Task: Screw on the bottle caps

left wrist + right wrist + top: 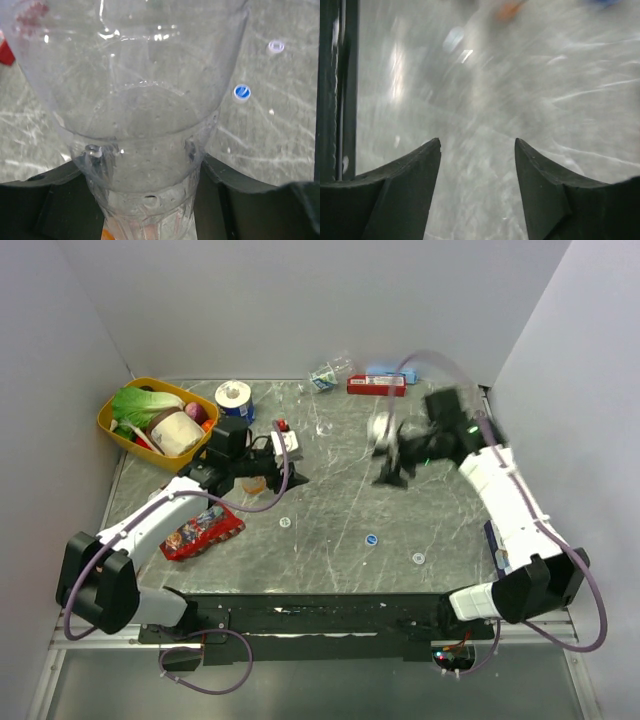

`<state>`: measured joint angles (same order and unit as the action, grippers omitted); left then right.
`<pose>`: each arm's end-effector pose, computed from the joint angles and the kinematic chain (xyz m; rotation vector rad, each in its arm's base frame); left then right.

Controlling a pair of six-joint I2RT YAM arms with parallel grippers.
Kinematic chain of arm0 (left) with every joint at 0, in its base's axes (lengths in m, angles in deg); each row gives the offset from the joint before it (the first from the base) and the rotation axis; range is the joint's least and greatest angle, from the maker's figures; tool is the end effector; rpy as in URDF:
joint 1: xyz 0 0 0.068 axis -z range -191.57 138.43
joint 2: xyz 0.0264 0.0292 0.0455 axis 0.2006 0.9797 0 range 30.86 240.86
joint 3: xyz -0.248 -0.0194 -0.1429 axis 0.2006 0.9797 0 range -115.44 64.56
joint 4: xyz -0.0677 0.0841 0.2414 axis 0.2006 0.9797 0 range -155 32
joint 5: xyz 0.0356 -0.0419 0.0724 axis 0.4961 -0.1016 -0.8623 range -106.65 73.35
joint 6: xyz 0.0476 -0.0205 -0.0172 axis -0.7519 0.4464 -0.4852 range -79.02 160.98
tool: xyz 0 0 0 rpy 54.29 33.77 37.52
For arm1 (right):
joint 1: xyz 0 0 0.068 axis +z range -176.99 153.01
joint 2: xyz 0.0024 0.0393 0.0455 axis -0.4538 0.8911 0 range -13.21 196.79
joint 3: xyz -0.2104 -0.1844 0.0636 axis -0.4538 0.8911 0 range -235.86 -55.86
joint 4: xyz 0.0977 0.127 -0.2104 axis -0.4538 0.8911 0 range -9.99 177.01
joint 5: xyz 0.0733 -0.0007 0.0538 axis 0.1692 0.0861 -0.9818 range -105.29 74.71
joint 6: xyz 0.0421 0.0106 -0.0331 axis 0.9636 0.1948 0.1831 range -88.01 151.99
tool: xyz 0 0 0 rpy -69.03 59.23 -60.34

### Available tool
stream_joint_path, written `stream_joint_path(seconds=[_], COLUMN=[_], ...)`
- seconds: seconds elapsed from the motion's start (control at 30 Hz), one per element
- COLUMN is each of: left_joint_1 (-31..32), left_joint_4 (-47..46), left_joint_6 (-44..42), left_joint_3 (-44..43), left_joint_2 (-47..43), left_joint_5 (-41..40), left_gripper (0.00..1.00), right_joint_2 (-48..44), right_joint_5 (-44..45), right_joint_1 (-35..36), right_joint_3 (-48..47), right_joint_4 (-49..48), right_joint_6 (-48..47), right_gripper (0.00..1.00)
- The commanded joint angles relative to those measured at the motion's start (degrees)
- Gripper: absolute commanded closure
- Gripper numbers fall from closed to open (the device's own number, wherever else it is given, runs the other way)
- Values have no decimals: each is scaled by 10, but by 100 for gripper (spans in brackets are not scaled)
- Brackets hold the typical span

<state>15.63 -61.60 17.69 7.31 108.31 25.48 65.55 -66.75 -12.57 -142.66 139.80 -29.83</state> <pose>0.2607 -0.1616 0.3155 1.2356 1.5047 -0.7690 0.2475 0.0932 0.4047 -1.5865 1.4482 0.6396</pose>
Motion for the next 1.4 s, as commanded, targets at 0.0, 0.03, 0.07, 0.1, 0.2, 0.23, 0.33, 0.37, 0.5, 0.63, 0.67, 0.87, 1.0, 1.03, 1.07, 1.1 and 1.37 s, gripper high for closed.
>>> stream_joint_path(seconds=[0.0,0.03,0.07,0.1,0.2,0.23,0.33,0.37,0.5,0.63,0.67,0.87,1.0,1.03,1.07,1.1,1.37], left_joint_1=[1,2,4,4,3,3,4,4,4,4,4,3,4,4,4,4,3], left_joint_4=[21,19,20,25,34,32,27,26,21,16,17,22,23,24,25,26,18], left_joint_6=[-40,-37,-36,-36,-31,-25,-15,-14,-4,5,5,1,3,3,3,2,3], left_joint_3=[24,27,28,27,30,32,47,53,62,69,70,70,69,69,69,69,72], left_joint_2=[-42,-48,-53,-61,-77,-84,-106,-110,-124,-131,-132,-133,-131,-132,-132,-131,-127], left_joint_5=[-21,-26,-31,-39,-52,-57,-72,-74,-86,-95,-97,-104,-108,-108,-108,-109,-106], left_gripper=[99,99,99,99,99,99,99,99,99,99,98,99,99,99,99,99,99], right_joint_2=[-32,-43,-61,-66,-64,-58,-28,-12,34,64,69,107,125,130,132,133,130], right_joint_5=[146,174,186,198,214,216,221,223,229,232,232,233,239,242,245,247,251], right_joint_1=[59,72,91,104,128,134,148,149,152,155,156,168,171,172,171,171,171], right_joint_3=[188,223,278,300,343,345,339,335,319,313,312,298,294,294,296,295,310], right_joint_4=[71,27,7,-9,-51,-56,-71,-80,-80,-78,-78,-86,-87,-86,-81,-78,-74], right_joint_6=[-294,-309,-345,-361,-399,-403,-407,-407,-415,-438,-441,-436,-437,-440,-443,-446,-446], right_gripper=[35,35,35,35,36,36,38,38,41,42,42,41,43,44,44,44,46])
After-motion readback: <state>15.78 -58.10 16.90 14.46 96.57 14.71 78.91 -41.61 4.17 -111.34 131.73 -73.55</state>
